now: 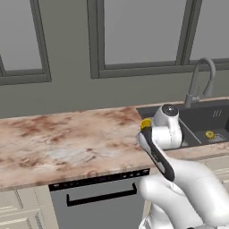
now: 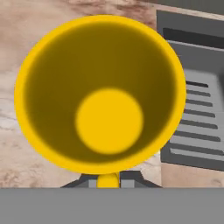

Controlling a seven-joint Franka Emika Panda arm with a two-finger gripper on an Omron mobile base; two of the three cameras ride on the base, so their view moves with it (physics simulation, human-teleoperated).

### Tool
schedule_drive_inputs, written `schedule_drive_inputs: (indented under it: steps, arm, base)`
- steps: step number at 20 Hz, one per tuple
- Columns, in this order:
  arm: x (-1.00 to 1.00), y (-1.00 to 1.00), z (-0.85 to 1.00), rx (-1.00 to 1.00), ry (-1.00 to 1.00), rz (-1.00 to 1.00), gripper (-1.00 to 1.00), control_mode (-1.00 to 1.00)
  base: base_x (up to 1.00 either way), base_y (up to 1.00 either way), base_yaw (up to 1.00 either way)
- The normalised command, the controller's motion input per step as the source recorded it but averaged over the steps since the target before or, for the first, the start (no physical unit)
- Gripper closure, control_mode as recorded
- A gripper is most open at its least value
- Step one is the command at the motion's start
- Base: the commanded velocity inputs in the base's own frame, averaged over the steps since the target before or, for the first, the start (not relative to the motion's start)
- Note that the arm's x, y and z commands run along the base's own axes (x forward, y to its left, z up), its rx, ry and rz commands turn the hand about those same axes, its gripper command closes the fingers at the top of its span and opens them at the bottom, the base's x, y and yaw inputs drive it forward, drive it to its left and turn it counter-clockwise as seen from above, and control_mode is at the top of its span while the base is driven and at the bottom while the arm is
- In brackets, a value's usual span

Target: Clear the mugs and bowl far away from the sink.

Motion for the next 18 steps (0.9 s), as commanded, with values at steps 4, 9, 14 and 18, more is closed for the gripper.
schedule_drive_inputs:
  steps: [4, 9, 14, 18]
  arm:
    - [-0.37, 0.00, 1.00, -0.04, 0.12, 0.00, 1.00, -1.00]
    - [-0.54, 0.02, 1.00, 0.01, 0.09, 0.00, 1.00, -1.00]
    - [-0.69, 0.00, 0.92, 0.09, 0.02, -0.06, 1.00, -1.00]
    - [-0.90, 0.00, 0.27, 0.00, -0.23, -0.14, 1.00, -1.00]
  base:
    - [0.00, 0.00, 0.00]
    - [0.00, 0.00, 0.00]
    - [0.00, 0.00, 0.00]
    - [0.00, 0.00, 0.00]
